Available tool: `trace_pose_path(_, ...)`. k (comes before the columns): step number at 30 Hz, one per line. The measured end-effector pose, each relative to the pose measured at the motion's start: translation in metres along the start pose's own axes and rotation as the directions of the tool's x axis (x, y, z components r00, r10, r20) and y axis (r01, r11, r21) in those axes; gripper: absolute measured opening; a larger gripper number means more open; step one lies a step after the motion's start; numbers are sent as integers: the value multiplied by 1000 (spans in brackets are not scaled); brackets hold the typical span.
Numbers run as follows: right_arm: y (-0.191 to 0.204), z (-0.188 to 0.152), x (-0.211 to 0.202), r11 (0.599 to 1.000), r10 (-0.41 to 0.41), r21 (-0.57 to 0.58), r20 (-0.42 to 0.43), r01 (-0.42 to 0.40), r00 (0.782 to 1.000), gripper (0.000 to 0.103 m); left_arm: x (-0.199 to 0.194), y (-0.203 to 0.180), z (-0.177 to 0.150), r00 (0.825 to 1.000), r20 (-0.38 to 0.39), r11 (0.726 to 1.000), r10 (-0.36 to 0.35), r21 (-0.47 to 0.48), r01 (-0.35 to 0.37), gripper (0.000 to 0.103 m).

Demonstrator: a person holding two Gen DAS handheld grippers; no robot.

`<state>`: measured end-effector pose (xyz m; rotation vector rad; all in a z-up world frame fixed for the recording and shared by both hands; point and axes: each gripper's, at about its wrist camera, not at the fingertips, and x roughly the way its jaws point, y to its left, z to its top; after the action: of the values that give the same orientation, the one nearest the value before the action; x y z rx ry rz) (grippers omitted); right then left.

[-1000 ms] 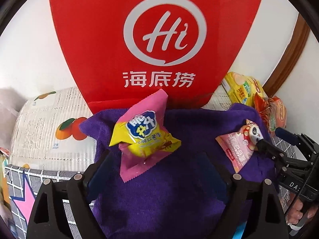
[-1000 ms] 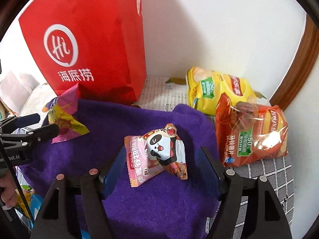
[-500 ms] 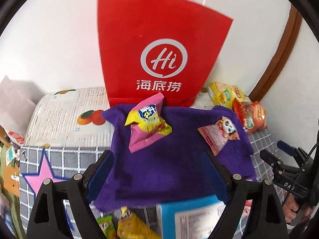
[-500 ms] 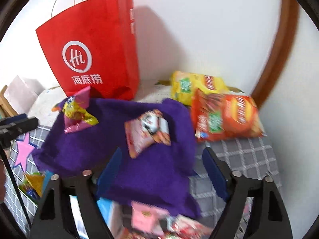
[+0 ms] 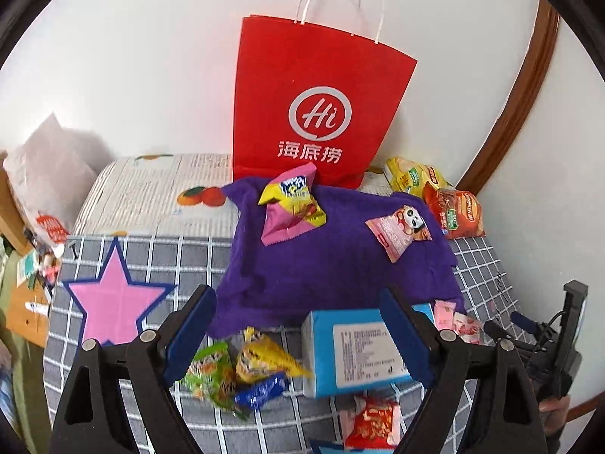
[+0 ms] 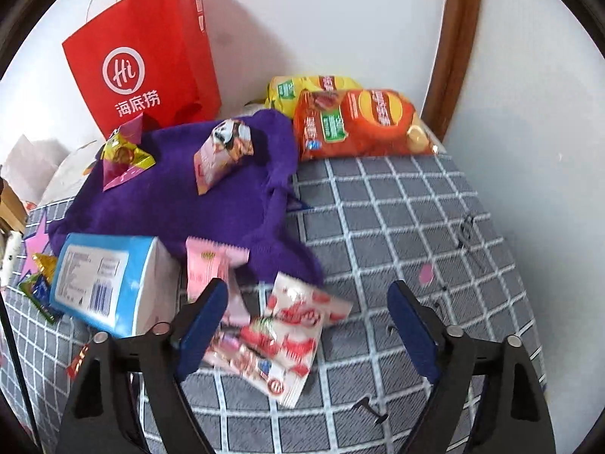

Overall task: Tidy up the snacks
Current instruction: 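Grasp the lychee candy packet with the right tool, then grasp the green snack bag with the left tool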

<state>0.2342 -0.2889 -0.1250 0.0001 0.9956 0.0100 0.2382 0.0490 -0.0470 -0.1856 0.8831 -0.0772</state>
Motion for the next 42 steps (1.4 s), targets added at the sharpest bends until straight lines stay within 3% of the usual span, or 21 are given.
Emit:
trace_pose_path(8,-1,-16,13,1000,-23,7,-15,23,1000,85,-6,6,-21,999,-4,999,36,5,-36,87)
trace_pose_path(24,3,-25,70,999,-10,44,-114,15,993,85,11,49,-41,997,-53,993,65,-94,-69,87)
trace_pose_path(27,7,-26,75,999,-35,26,-105,38,994,81,14,54,-44,995,-63,992,74,-97,-80,87)
trace_pose_path(30,11,-26,73,999,-34,6,-86,35,996,62,17,57,-48,994,-73,991,79,-101,-87,87)
trace_pose_path(33,8,-24,72,999,-31,14,-91,33,995,54,18,61,-54,994,-81,991,74,-108,-83,87)
trace_pose_path(42,-4,-25,43,998,-15,62,-45,18,999,52,19,67,-74,992,-97,991,78,-106,-88,87)
